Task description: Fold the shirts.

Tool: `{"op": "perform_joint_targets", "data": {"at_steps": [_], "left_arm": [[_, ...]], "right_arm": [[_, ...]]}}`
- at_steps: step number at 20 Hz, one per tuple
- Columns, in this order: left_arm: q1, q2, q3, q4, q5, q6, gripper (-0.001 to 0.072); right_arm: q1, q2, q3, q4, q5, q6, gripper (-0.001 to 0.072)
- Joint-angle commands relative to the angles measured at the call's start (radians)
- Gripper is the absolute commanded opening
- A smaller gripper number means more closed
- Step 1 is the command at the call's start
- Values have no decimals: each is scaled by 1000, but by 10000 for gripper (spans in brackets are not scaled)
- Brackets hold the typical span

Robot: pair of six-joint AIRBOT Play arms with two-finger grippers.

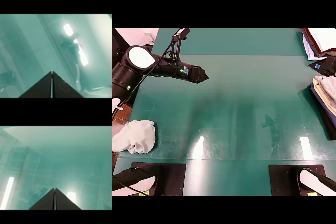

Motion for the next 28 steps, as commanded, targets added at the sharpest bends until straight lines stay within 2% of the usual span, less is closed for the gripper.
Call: {"op": "perform_joint_targets", "data": {"at_steps": [1,12,15,17,19,24,25,26,27,28], "left_arm": [[0,0,0,0,0,0,28],[0,0,0,-6,3,0,29],[1,0,1,-34,76,-2,29],[48,15,32,-24,-11,-29,29],[148,95,34,89,-122,-39,29],[424,389,-117,536,-284,-191,31],[483,430,-163,581,-317,-195,230],[529,451,-204,607,-351,-202,613],[571,460,-249,634,-383,-227,708],[598,460,-292,652,-402,-238,712]], "right_arm": [[1,0,0,1,1,0,16],[0,1,0,0,36,1,16],[1,0,0,0,51,0,16],[0,1,0,0,60,1,16],[0,1,0,-1,62,0,16],[1,0,0,-1,58,0,16],[1,1,0,-1,57,0,16],[1,1,0,-1,58,0,15],[1,0,0,-1,58,0,16],[1,0,0,-1,57,0,15]]}}
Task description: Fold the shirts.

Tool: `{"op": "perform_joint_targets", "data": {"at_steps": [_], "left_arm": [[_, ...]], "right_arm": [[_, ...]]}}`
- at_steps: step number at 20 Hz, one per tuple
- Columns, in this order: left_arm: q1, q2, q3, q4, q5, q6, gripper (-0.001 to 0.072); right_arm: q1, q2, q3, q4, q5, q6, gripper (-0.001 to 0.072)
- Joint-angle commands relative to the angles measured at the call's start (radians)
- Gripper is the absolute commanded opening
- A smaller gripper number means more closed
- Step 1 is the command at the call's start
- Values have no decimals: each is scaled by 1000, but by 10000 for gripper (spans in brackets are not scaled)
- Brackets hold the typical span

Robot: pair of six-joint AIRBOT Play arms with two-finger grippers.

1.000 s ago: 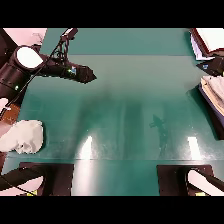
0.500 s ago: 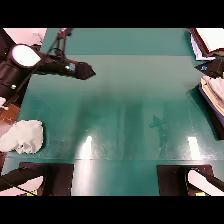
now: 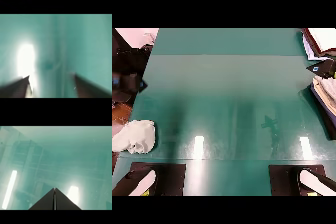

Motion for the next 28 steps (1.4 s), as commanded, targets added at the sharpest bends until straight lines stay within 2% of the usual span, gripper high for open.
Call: {"op": "perform_joint_targets", "data": {"at_steps": [1,3,7,9,10,11,12,13,16,20,23,28], "left_arm": [[137,62,-163,153,-96,-61,712],[151,62,-288,163,-69,-68,711],[151,62,-513,242,8,-155,711],[151,62,-586,258,20,-169,710],[151,62,-607,265,24,-175,668],[151,62,-615,269,26,-180,384],[151,62,-613,269,33,-180,140],[151,62,-605,269,35,-180,27],[151,63,-485,249,4,-191,27],[69,63,-72,117,-128,-100,27],[-125,60,250,-14,-180,-86,26],[-486,-10,544,-34,-175,-82,26]], "right_arm": [[1,1,0,0,-1,0,16],[1,1,0,-1,-2,0,16],[1,1,0,-11,0,0,16],[1,0,0,-11,0,0,16],[1,1,0,-11,0,0,16],[1,0,0,-11,0,0,16],[1,0,0,-11,-1,0,16],[1,1,0,-10,-1,0,16],[0,0,9,-8,-26,0,16],[5,0,107,-7,-38,1,16],[8,0,187,-7,-39,1,16],[9,1,236,-7,-44,2,16]]}}
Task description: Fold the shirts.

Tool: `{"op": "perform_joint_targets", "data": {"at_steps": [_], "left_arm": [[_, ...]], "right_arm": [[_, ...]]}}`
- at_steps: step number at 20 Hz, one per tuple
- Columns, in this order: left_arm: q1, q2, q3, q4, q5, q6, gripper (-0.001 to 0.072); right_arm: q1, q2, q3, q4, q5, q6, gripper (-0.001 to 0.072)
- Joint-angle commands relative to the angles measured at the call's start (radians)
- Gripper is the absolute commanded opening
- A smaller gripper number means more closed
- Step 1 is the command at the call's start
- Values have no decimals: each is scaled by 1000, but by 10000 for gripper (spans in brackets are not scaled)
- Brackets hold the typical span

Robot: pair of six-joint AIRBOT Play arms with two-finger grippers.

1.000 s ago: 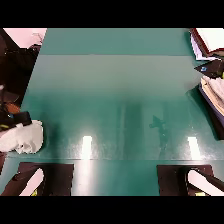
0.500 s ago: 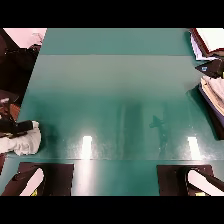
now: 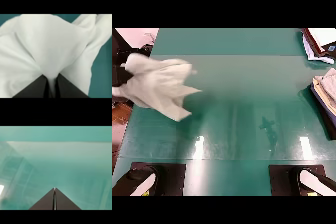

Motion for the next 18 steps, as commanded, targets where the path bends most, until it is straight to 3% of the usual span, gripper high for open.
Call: {"op": "perform_joint_targets", "data": {"at_steps": [1,5,9,10,11,12,14,18], "left_arm": [[-237,-72,188,-47,-7,12,26],[-418,-268,204,-125,26,127,27],[-494,-517,204,-314,133,224,29],[-497,-568,204,-341,155,248,171],[-497,-603,204,-336,163,256,522],[-488,-624,204,-306,154,255,720],[-428,-617,204,-269,106,256,639],[-219,-536,158,-265,89,251,640]], "right_arm": [[1,0,28,-1,-2,11,16],[1,0,27,0,8,42,16],[1,0,27,-1,27,42,16],[1,0,27,-3,35,42,16],[1,0,27,-3,40,42,16],[1,0,27,-3,43,42,16],[1,0,27,-3,39,42,16],[1,0,27,-4,43,42,16]]}}
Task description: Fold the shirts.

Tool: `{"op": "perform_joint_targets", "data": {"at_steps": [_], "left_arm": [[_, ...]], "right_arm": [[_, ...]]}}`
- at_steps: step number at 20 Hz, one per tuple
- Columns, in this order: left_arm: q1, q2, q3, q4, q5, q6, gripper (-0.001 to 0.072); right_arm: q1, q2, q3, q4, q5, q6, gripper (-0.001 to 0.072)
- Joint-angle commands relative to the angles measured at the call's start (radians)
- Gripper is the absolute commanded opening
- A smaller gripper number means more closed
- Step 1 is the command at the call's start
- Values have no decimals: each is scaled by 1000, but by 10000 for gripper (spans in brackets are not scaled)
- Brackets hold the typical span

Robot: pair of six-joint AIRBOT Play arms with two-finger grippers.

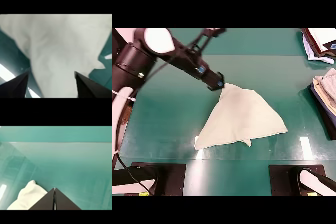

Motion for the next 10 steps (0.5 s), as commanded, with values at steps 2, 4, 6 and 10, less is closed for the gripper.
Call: {"op": "perform_joint_targets", "data": {"at_steps": [2,4,6,10], "left_arm": [[190,39,-115,-65,-9,2,639],[221,32,-247,-160,37,21,639],[216,11,-388,-203,67,64,639],[211,-18,-629,-233,126,138,639]], "right_arm": [[1,0,1,0,3,1,16],[1,0,1,0,5,1,16],[1,-1,1,1,4,1,16],[1,-2,1,0,18,1,16]]}}
